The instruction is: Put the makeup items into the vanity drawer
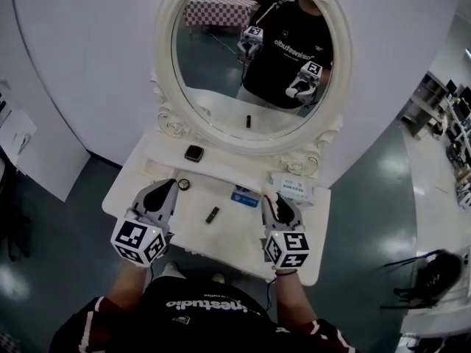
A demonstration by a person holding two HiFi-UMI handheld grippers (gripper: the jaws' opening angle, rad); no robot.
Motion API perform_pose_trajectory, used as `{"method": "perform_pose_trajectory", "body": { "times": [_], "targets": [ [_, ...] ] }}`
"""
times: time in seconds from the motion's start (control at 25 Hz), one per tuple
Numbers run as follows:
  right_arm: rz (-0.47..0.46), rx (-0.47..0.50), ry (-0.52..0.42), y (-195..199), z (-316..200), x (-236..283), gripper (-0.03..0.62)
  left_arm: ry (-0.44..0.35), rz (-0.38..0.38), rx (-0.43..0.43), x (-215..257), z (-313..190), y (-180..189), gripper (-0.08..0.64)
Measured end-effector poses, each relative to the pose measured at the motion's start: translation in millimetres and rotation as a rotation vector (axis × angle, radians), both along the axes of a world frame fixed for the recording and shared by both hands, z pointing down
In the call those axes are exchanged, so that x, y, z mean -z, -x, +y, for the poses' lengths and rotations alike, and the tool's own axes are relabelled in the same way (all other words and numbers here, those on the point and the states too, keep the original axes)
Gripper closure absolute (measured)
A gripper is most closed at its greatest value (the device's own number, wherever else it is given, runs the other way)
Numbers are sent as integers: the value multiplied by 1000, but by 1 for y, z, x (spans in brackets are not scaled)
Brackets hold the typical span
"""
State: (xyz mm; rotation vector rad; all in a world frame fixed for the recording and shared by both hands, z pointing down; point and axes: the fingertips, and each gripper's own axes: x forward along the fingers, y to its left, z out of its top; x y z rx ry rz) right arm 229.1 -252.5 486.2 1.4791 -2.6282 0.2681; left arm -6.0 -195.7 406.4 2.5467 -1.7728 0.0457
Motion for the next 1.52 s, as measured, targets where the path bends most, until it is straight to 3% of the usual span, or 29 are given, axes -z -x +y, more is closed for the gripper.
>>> {"method": "perform_pose_trajectory", "body": {
  "times": [0.24, 0.44, 0.76, 1.52],
  "targets": [
    [2, -16, -78, 2, 2, 38, 466, -10, 12, 19, 1, -1, 10, 555],
    [-38, -84, -177, -3, 4, 75, 469, -3, 10, 33, -2, -9, 29, 555],
    [-10, -138, -207, 4, -3, 96, 470, -28, 42, 12, 8, -28, 56, 555],
    [27, -44, -176, 140, -38, 95, 471, -53, 63, 44, 26, -50, 165, 555]
  ]
}}
